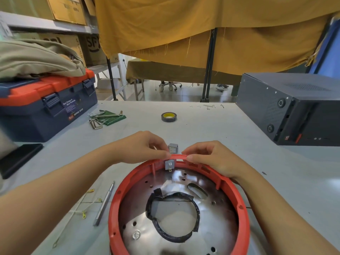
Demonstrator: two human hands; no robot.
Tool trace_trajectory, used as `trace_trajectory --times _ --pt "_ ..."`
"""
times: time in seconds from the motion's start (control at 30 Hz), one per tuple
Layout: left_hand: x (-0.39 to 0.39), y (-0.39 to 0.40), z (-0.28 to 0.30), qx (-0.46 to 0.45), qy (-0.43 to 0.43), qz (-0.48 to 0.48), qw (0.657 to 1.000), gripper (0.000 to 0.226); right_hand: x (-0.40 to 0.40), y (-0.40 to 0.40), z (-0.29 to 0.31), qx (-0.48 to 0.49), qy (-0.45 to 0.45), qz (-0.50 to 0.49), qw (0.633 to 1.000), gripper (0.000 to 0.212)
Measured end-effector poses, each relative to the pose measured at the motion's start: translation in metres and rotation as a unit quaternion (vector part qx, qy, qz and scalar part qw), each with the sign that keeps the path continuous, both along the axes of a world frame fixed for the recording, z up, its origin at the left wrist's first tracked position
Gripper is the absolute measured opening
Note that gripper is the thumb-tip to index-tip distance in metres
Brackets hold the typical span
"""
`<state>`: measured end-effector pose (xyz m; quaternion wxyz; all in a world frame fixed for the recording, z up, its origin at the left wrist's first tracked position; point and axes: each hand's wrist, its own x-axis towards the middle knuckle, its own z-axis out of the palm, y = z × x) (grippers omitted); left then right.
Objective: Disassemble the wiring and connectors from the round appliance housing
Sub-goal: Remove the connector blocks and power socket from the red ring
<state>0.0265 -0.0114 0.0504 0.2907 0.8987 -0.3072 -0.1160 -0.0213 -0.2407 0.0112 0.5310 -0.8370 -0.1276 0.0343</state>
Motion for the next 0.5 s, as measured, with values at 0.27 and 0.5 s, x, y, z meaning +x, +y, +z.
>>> trace_trajectory --times 0.27,0.5 --pt "-0.022 0.002 -0.017 -0.024 -0.084 0.062 0.994 0.012 -0.007 0.008 0.013 -0.155 -0.049 -0.019 0.987 0.01" --pt "-0.033 -0.018 -0.018 -0.033 -0.093 0.051 0.994 0.015 -0.016 0.014 0.021 -0.284 -0.083 -0.009 0.955 0.013"
